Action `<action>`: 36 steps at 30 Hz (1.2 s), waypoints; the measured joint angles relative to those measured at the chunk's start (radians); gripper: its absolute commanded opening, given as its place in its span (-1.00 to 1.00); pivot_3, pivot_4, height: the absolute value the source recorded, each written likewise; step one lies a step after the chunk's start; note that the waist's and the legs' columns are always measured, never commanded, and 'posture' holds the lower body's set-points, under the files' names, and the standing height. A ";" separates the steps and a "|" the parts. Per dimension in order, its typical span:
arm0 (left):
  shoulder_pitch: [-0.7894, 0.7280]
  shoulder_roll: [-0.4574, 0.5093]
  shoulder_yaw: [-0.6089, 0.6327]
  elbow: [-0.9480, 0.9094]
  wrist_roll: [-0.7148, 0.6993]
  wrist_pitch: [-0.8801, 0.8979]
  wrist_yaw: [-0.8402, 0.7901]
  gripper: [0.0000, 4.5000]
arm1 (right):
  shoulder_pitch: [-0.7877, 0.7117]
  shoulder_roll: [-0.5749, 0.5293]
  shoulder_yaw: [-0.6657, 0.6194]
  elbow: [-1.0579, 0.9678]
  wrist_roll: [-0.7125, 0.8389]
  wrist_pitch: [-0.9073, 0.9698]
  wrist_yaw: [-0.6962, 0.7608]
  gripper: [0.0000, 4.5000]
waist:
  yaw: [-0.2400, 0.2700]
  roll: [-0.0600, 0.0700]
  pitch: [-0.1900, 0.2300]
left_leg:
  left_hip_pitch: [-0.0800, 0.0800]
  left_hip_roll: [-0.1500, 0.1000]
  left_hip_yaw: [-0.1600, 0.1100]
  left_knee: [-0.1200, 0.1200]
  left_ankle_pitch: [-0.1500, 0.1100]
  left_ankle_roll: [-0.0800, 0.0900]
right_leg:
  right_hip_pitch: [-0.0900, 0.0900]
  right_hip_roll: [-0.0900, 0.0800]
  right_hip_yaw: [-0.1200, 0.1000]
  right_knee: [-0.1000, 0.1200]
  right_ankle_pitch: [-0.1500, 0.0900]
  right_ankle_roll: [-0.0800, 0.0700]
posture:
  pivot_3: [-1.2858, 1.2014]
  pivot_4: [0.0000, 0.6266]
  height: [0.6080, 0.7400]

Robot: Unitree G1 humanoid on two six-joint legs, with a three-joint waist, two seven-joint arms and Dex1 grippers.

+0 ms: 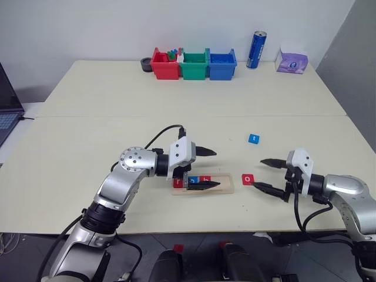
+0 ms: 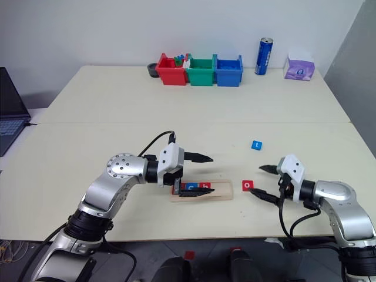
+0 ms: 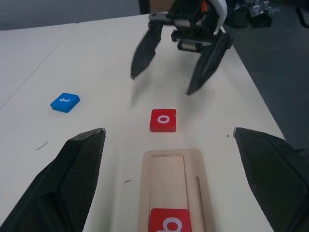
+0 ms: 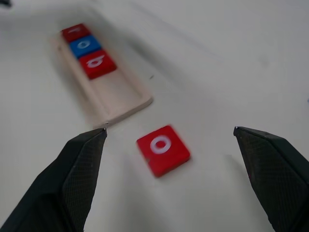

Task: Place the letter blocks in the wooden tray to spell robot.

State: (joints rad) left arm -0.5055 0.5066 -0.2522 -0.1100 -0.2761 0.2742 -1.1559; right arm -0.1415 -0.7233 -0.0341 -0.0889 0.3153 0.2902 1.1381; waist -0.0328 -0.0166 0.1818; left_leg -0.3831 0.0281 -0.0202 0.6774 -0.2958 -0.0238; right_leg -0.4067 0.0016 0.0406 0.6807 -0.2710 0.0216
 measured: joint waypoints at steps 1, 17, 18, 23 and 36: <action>0.000 0.000 0.000 0.000 0.000 0.000 -0.003 1.00 | -0.012 -0.001 0.017 0.032 -0.008 -0.023 0.019 0.99 | 0.000 0.000 0.000 | 0.000 0.000 0.000 0.000 0.000 0.000 | 0.000 0.000 0.000 0.000 0.000 0.000 | 0.03 -0.52 1.00; 0.008 0.001 0.000 -0.009 0.000 0.005 -0.004 1.00 | -0.162 0.034 0.136 0.292 -0.059 -0.179 0.112 0.99 | 0.004 0.000 0.000 | 0.000 0.000 0.000 0.001 0.000 0.000 | 0.000 -0.001 0.000 0.000 0.000 0.000 | 0.03 -0.52 1.00; 0.008 0.001 0.000 -0.009 0.000 0.005 -0.004 1.00 | -0.165 0.035 0.136 0.296 -0.060 -0.181 0.112 0.99 | 0.004 0.000 0.000 | 0.000 0.000 0.000 0.001 0.000 0.000 | 0.000 -0.001 0.000 0.000 0.000 0.000 | 0.03 -0.52 1.00; 0.008 0.001 0.000 -0.009 0.000 0.006 -0.004 1.00 | -0.184 0.053 0.137 0.328 -0.062 -0.193 0.111 0.92 | 0.004 0.000 0.000 | 0.000 0.000 0.000 0.001 0.000 0.000 | 0.000 -0.001 0.000 0.001 0.000 0.000 | 0.03 -0.52 1.00; 0.008 0.004 0.000 -0.009 0.000 0.006 -0.012 1.00 | -0.207 0.056 0.137 0.368 -0.062 -0.195 0.126 -0.36 | 0.004 0.000 0.000 | 0.000 0.000 -0.001 0.001 0.000 0.000 | 0.001 -0.001 0.000 0.001 0.000 0.000 | 0.03 -0.52 1.00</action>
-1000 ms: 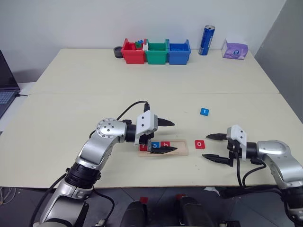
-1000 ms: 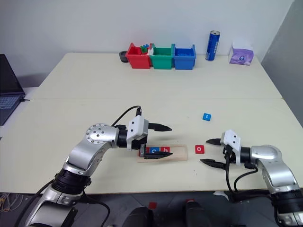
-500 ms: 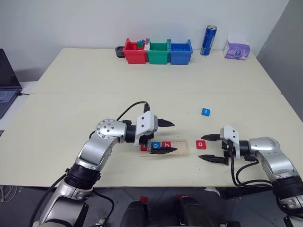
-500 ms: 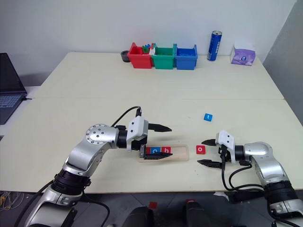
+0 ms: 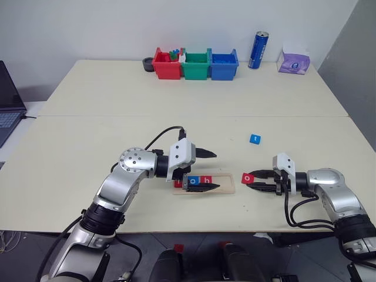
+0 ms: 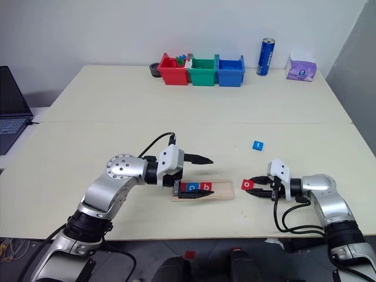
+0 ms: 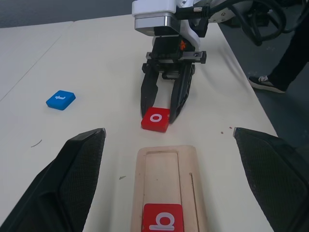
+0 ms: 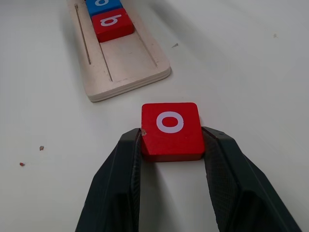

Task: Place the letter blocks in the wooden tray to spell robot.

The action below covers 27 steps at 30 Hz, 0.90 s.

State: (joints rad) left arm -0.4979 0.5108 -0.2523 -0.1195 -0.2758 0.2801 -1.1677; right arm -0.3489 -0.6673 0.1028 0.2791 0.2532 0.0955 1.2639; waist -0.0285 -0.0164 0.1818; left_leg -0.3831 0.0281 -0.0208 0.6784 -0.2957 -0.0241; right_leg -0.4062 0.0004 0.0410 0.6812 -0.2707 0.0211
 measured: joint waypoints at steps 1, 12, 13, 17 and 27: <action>0.000 0.003 0.000 0.000 0.000 -0.001 0.000 1.00 | 0.000 -0.001 0.000 0.000 0.000 0.000 0.001 -0.36 | 0.000 0.000 0.000 | 0.000 0.000 0.000 0.000 0.000 0.000 | 0.000 0.000 0.000 0.000 0.000 0.000 | 0.03 -0.52 1.00; 0.109 0.134 0.093 0.011 -0.038 -0.040 -0.067 1.00 | -0.086 0.061 0.067 -0.154 0.003 0.043 0.012 -0.36 | 0.002 0.001 0.000 | 0.000 0.001 -0.002 0.000 0.000 0.000 | 0.000 0.000 -0.001 0.000 0.000 0.000 | 0.03 -0.52 1.00; 0.119 0.135 0.094 0.009 -0.038 -0.049 -0.067 1.00 | -0.094 0.072 0.085 -0.155 0.001 0.047 0.012 -0.36 | 0.004 0.000 0.000 | -0.001 0.001 -0.002 0.000 0.000 0.000 | 0.000 -0.001 -0.001 0.000 0.000 0.000 | 0.03 -0.52 1.00; 0.139 0.141 0.095 0.003 -0.038 -0.068 -0.067 1.00 | -0.121 0.103 0.121 -0.143 -0.021 0.045 0.002 -0.36 | 0.005 0.000 0.000 | -0.001 0.001 -0.001 0.001 0.000 0.000 | 0.000 -0.003 -0.002 0.000 0.000 0.000 | 0.03 -0.52 1.00; 0.153 0.141 0.095 -0.012 -0.038 -0.070 -0.043 1.00 | -0.144 0.129 0.158 -0.040 -0.079 -0.029 0.003 -0.36 | 0.002 0.000 0.000 | 0.000 0.001 -0.001 0.000 0.000 0.000 | 0.000 -0.001 -0.002 0.000 0.000 0.000 | 0.03 -0.52 1.00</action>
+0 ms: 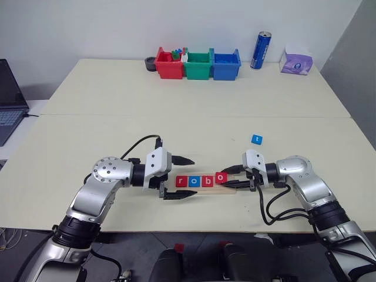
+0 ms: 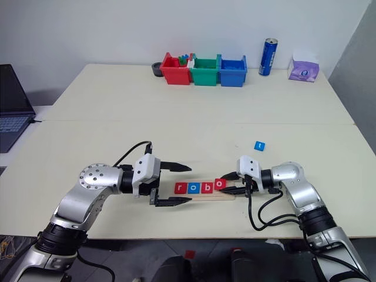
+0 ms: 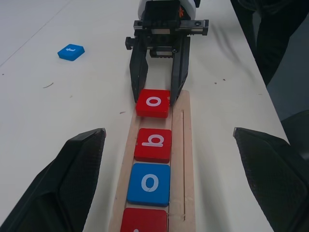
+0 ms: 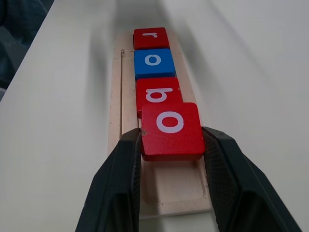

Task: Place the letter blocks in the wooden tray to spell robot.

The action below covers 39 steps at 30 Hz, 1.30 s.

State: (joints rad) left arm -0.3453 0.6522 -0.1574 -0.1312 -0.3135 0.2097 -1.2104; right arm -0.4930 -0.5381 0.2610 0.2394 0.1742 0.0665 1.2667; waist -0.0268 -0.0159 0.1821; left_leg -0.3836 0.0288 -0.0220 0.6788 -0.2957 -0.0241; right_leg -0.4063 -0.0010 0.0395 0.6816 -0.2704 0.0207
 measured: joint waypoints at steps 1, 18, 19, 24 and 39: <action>0.003 0.000 0.000 -0.001 0.000 0.000 0.000 1.00 | 0.000 0.001 0.000 0.004 -0.003 -0.005 0.001 -0.36 | 0.000 0.000 0.000 | 0.000 0.000 0.000 0.000 0.000 0.000 | 0.000 0.000 0.000 0.000 0.000 0.000 | 0.03 -0.52 1.00; -0.002 0.000 0.000 -0.009 0.000 -0.001 0.001 1.00 | -0.015 0.024 0.015 0.040 -0.033 -0.034 0.022 -0.20 | 0.000 0.000 0.000 | 0.000 0.000 0.000 0.000 0.000 0.000 | 0.000 0.000 0.000 0.000 0.000 0.000 | 0.03 -0.52 1.00; -0.002 0.000 0.000 -0.009 0.000 -0.001 0.001 1.00 | -0.015 0.024 0.015 0.040 -0.033 -0.034 0.024 -0.03 | 0.000 0.000 0.000 | 0.000 0.000 0.000 0.000 0.000 0.000 | 0.000 0.000 0.000 0.000 0.000 0.000 | 0.03 -0.52 1.00; -0.002 0.000 0.000 -0.009 0.000 -0.002 0.001 1.00 | -0.020 0.024 0.015 0.045 -0.033 -0.029 0.034 0.70 | 0.000 0.000 0.000 | 0.000 0.000 0.000 0.000 0.000 0.000 | 0.000 0.000 0.000 0.000 0.000 0.000 | 0.03 -0.52 1.00; -0.015 -0.017 -0.001 -0.009 0.001 -0.003 -0.001 1.00 | 0.003 -0.032 -0.084 -0.106 0.056 0.137 -0.002 0.98 | 0.001 0.000 0.000 | 0.000 0.000 -0.001 0.000 0.000 0.000 | 0.000 0.000 0.000 0.000 0.000 0.000 | 0.03 -0.52 1.00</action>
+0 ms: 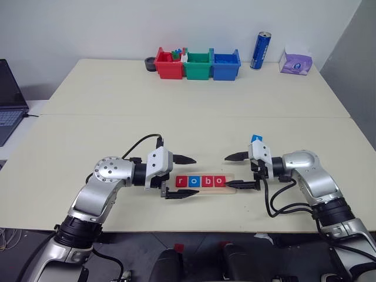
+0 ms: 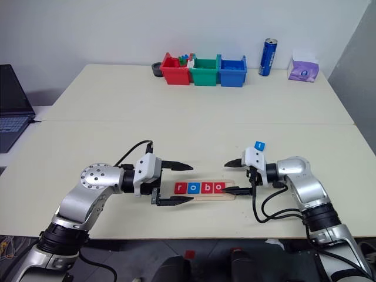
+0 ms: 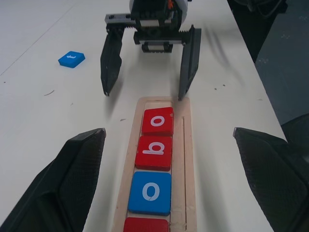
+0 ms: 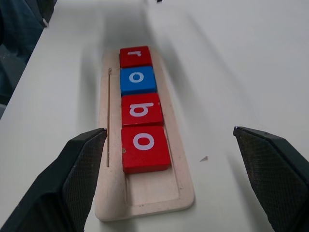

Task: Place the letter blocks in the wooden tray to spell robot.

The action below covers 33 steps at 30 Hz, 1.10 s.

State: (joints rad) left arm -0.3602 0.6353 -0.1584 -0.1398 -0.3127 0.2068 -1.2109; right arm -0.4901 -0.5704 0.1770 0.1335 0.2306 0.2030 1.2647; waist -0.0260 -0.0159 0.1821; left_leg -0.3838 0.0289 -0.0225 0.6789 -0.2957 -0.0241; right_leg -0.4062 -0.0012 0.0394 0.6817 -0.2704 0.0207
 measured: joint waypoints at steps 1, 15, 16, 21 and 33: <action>0.000 -0.001 0.000 0.001 0.000 0.000 0.000 1.00 | 0.009 -0.003 -0.002 -0.014 0.008 0.012 -0.003 0.91 | 0.000 0.000 0.000 | 0.000 0.000 0.000 0.000 0.000 0.000 | 0.000 0.000 0.000 0.000 0.000 0.000 | 0.03 -0.52 1.00; -0.021 -0.011 -0.004 0.005 0.001 -0.001 -0.008 1.00 | 0.177 0.031 0.053 -0.238 0.060 0.108 -0.081 -0.99 | -0.001 0.000 0.000 | 0.000 -0.001 0.000 0.000 0.000 0.000 | 0.000 0.001 0.000 0.000 0.000 0.000 | 0.03 -0.52 1.00; -0.021 -0.011 -0.004 0.005 0.001 -0.001 -0.009 1.00 | 0.180 0.030 0.056 -0.240 0.057 0.107 -0.086 -0.99 | -0.001 0.000 0.000 | 0.000 -0.001 0.000 0.000 0.000 0.000 | 0.000 0.001 0.000 0.000 0.000 0.000 | 0.03 -0.52 1.00; -0.021 -0.011 -0.004 0.005 0.001 -0.001 -0.015 1.00 | 0.186 0.033 0.083 -0.223 0.023 0.084 -0.107 -0.99 | -0.001 0.000 0.000 | 0.000 -0.001 0.000 0.000 0.000 0.000 | 0.000 0.001 0.000 0.000 0.000 0.000 | 0.03 -0.52 1.00; -0.021 -0.011 -0.004 0.005 0.001 -0.001 -0.019 1.00 | 0.169 0.047 0.083 -0.167 -0.001 0.057 -0.135 -0.99 | -0.001 0.000 0.000 | 0.000 -0.001 0.000 0.000 0.000 0.000 | 0.000 0.001 0.000 0.000 0.000 0.000 | 0.03 -0.52 1.00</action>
State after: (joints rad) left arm -0.3809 0.6245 -0.1629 -0.1347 -0.3112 0.2062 -1.2303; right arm -0.3209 -0.5235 0.2601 -0.0331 0.2300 0.2602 1.1296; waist -0.0269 -0.0160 0.1820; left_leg -0.3836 0.0280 -0.0222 0.6790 -0.2957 -0.0241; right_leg -0.4062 -0.0003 0.0391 0.6817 -0.2705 0.0208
